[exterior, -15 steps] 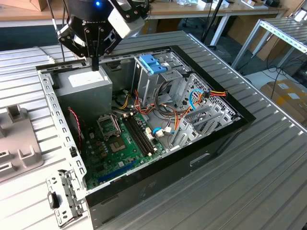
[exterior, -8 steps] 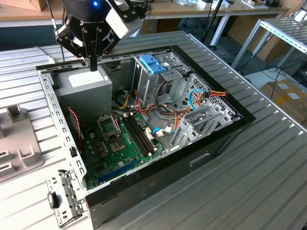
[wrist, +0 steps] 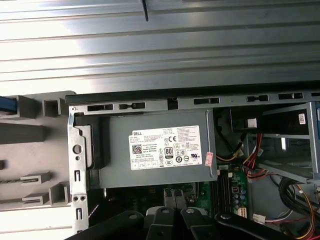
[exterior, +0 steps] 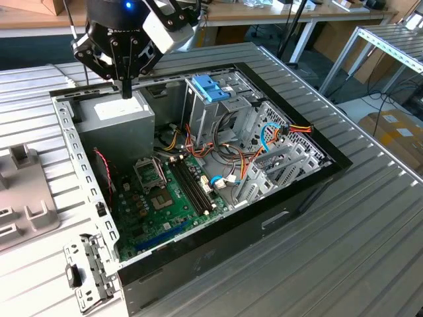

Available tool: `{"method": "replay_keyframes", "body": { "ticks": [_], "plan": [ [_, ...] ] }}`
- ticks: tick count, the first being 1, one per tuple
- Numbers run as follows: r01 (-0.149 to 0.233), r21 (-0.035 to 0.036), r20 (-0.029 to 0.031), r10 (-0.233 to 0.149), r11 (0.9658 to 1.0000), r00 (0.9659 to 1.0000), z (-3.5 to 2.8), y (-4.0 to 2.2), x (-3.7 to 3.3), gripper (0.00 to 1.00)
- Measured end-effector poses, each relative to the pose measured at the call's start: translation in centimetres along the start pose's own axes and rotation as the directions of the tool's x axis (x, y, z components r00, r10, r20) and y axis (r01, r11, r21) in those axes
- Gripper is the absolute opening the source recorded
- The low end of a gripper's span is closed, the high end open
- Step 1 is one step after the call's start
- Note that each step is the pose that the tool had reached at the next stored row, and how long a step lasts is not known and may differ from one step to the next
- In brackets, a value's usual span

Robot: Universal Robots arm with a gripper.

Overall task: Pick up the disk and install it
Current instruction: 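Reach for the disk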

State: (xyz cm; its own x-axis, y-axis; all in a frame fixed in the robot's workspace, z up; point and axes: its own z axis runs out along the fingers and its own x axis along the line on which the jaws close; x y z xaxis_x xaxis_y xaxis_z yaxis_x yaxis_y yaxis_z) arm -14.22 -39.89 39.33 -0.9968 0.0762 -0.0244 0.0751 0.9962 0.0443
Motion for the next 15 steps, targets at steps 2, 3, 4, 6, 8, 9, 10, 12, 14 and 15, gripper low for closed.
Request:
{"method": "replay_keyframes", "body": {
  "ticks": [2, 3, 4, 6, 8, 9, 10, 12, 14, 15],
  "plan": [
    [0.000, 0.0000, 0.0000, 0.000, 1.0000, 1.0000, 0.00, -0.01, 0.14, 0.11],
    [0.000, 0.0000, 0.0000, 0.000, 1.0000, 1.0000, -0.01, -0.02, 0.28, 0.11],
    [0.000, -0.0001, 0.0000, 0.000, 1.0000, 1.0000, -0.01, -0.03, 0.33, 0.11],
    [0.000, -0.0001, 0.0000, 0.000, 1.0000, 1.0000, -0.01, -0.04, 0.45, 0.11],
    [0.000, 0.0000, 0.0000, 0.000, 1.0000, 1.0000, -0.02, -0.05, 0.60, 0.11],
    [0.000, 0.0000, 0.0000, 0.000, 1.0000, 1.0000, -0.02, -0.05, 0.71, 0.11],
    [0.000, 0.0000, 0.0000, 0.000, 1.0000, 1.0000, -0.02, -0.06, 0.78, 0.11],
    [0.000, 0.0000, 0.0000, 0.000, 1.0000, 1.0000, -0.02, -0.07, 0.99, 0.11],
    [0.000, -0.0001, 0.0000, 0.000, 1.0000, 1.0000, -0.03, -0.08, 1.11, 0.11],
    [0.000, 0.0000, 0.0000, 0.000, 1.0000, 1.0000, -0.03, -0.09, 1.22, 0.11]
  ]
}}
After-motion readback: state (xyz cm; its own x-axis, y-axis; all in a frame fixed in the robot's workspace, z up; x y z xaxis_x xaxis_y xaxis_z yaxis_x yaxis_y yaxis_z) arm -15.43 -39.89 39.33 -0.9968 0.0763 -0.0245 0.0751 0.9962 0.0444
